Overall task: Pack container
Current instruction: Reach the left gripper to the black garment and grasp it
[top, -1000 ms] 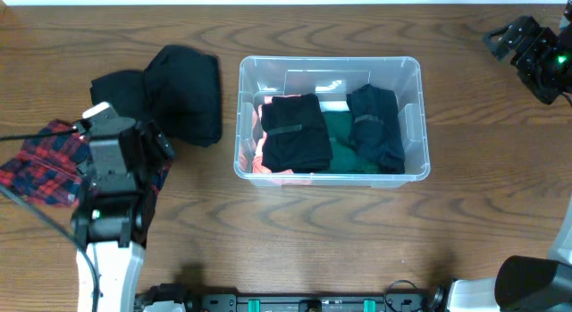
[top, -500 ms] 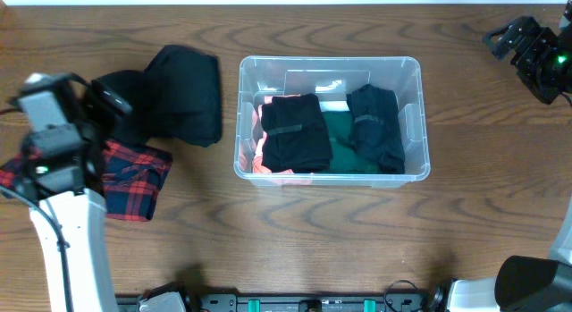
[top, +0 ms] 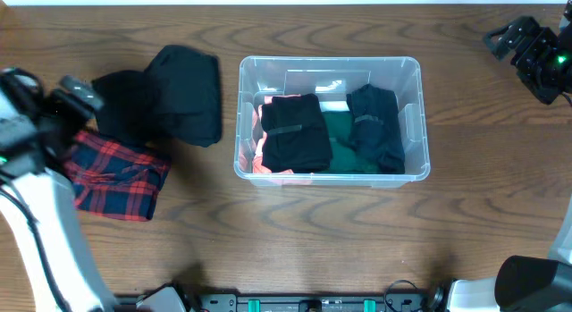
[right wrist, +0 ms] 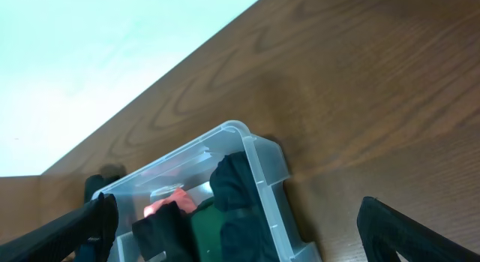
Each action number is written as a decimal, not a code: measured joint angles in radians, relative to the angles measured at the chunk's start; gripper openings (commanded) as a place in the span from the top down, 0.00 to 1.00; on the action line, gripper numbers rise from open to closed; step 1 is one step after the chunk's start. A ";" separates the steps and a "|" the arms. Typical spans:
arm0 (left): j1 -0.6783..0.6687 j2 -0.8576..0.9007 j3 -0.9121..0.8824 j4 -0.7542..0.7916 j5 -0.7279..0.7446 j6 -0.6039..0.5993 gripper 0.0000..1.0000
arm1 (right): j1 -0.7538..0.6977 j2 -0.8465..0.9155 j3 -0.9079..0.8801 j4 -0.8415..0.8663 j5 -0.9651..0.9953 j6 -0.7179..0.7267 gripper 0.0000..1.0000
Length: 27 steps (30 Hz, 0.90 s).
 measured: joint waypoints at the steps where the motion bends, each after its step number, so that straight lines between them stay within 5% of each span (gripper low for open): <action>1: 0.027 0.045 0.024 -0.006 0.024 0.014 0.02 | 0.000 0.000 0.000 0.000 0.000 0.000 0.01; 11: 0.158 0.579 0.286 -0.088 0.303 0.198 0.02 | 0.000 0.000 0.000 0.000 0.000 0.000 0.01; 27: 0.114 0.740 0.301 0.178 0.357 0.254 0.02 | 0.000 0.000 0.000 0.000 0.000 0.000 0.01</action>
